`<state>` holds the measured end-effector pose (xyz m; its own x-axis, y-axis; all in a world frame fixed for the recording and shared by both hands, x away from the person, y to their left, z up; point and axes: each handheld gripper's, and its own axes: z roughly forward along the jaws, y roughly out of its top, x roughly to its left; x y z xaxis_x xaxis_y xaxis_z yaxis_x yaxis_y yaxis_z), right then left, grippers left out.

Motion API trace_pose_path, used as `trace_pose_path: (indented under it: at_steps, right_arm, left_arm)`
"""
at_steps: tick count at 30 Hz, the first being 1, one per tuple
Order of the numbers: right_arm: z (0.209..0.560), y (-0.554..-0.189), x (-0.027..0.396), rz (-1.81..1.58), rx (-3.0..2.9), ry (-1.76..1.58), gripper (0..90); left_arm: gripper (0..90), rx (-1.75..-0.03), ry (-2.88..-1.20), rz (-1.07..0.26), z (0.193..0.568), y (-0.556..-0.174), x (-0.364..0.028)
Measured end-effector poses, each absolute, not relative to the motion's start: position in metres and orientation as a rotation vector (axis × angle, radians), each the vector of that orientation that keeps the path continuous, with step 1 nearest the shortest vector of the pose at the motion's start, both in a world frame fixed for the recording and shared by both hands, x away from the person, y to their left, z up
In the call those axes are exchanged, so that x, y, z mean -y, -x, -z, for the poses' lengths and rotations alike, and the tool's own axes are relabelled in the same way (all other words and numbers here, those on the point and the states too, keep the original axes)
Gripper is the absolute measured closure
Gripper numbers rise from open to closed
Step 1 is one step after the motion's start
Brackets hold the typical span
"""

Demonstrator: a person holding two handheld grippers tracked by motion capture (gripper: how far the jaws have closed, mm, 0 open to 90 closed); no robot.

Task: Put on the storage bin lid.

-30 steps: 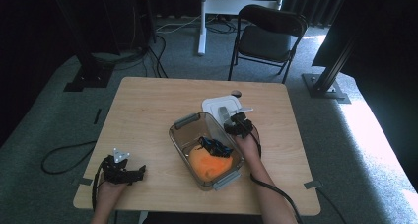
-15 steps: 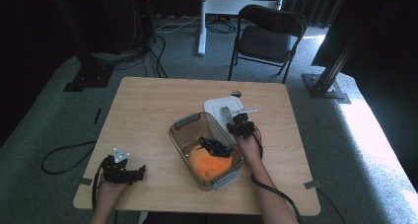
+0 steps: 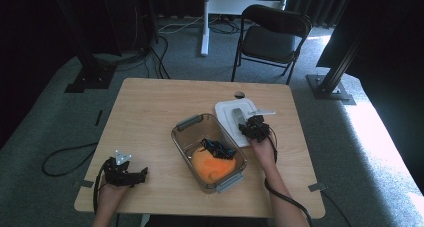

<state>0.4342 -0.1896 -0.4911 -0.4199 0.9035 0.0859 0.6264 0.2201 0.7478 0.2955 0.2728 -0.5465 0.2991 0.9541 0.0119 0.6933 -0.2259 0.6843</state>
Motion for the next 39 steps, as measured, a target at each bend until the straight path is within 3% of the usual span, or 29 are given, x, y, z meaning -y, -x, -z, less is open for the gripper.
trace_pose_path:
  at_steps: [25, 39]
  right_arm:
    - [0.429, -0.383, 0.226, -1.110, -2.033, -1.430, 67.5]
    - [0.391, -0.339, 0.218, -1.224, -2.032, -1.305, 67.4]
  left_arm:
    - [0.9, -1.461, -1.999, -0.592, 0.546, -0.295, -0.273]
    - [0.9, -1.462, -1.999, -0.591, 0.546, -0.295, -0.273]
